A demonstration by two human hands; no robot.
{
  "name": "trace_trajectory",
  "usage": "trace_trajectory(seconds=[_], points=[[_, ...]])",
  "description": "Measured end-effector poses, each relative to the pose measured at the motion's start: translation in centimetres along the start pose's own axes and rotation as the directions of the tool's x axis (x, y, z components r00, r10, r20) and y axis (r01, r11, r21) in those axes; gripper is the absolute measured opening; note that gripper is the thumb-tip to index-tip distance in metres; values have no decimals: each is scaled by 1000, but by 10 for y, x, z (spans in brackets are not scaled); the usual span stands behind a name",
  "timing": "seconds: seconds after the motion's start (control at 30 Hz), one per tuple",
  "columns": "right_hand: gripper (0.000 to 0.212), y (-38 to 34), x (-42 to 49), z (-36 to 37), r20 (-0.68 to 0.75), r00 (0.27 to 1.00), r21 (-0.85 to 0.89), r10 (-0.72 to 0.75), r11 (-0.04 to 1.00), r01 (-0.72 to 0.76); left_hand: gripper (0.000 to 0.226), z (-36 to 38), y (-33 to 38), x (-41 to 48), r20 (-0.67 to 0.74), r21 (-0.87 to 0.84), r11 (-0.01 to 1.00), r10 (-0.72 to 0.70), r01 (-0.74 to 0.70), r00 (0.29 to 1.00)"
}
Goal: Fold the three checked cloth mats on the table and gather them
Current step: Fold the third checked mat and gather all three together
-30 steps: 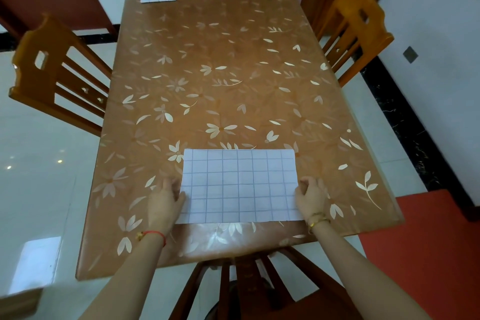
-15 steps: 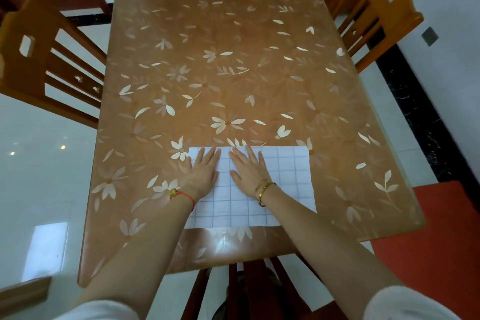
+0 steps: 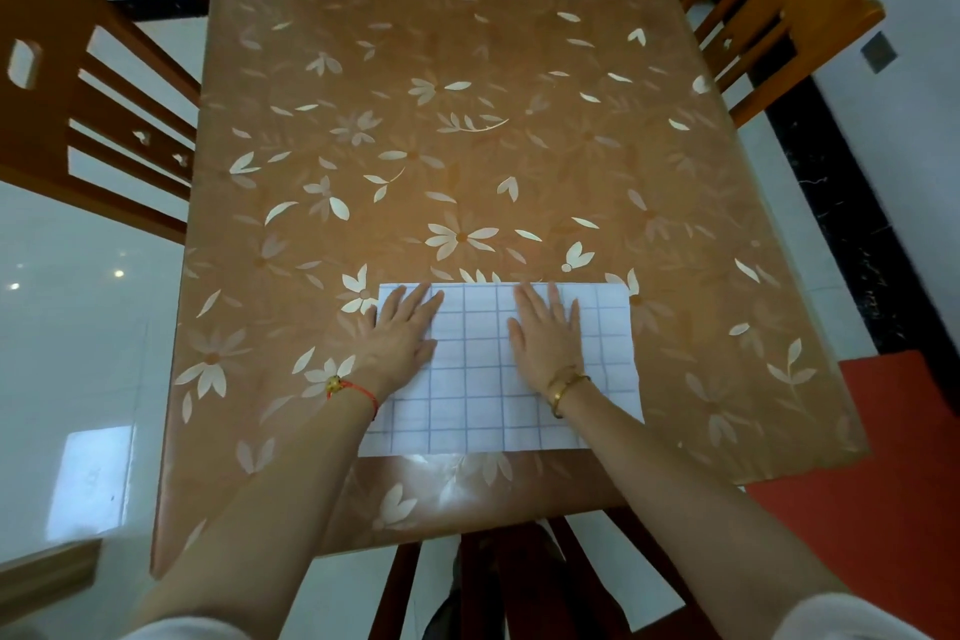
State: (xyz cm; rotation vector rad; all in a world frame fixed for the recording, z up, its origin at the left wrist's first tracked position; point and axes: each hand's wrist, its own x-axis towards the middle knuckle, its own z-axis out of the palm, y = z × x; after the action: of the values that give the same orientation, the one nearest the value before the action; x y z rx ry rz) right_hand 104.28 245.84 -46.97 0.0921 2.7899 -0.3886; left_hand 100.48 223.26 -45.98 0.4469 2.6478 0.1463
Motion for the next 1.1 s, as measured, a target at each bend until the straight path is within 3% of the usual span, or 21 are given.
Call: trace_trajectory(seconds=[0.13, 0.23, 0.37, 0.6, 0.77, 0.9, 1.0, 1.1], points=[[53, 57, -16, -4, -114, 969, 45, 221, 975, -217, 68, -8, -3, 3, -18, -38, 999, -6, 5, 1000], [52, 88, -20, -15, -150, 939, 73, 308, 951, -300, 71, -16, -3, 8, -43, -56, 998, -17, 15, 999], [49, 95, -16, -25, -151, 942, 88, 299, 953, -289, 75, -23, -7, 14, -85, -114, 991, -86, 76, 993], [51, 84, -7, -21, -153, 923, 91, 353, 935, -343, 41, -28, -23, 28, -143, -222, 953, -239, 204, 960], [54, 81, -7, -24, -141, 930, 79, 340, 940, -332, 28, -32, -34, 35, -74, -244, 937, -273, 248, 959], [57, 72, -11, -25, -205, 942, 65, 265, 964, -257, 27, -36, -37, 33, 3, -195, 934, -303, 298, 953], [52, 53, -15, -26, -249, 967, 32, 49, 999, -42, 17, -36, -40, 28, -6, -243, 924, -306, 296, 952], [48, 26, -21, -21, -196, 971, 38, -140, 988, 150, 22, -34, -40, 19, -15, -391, 875, -315, 285, 949]])
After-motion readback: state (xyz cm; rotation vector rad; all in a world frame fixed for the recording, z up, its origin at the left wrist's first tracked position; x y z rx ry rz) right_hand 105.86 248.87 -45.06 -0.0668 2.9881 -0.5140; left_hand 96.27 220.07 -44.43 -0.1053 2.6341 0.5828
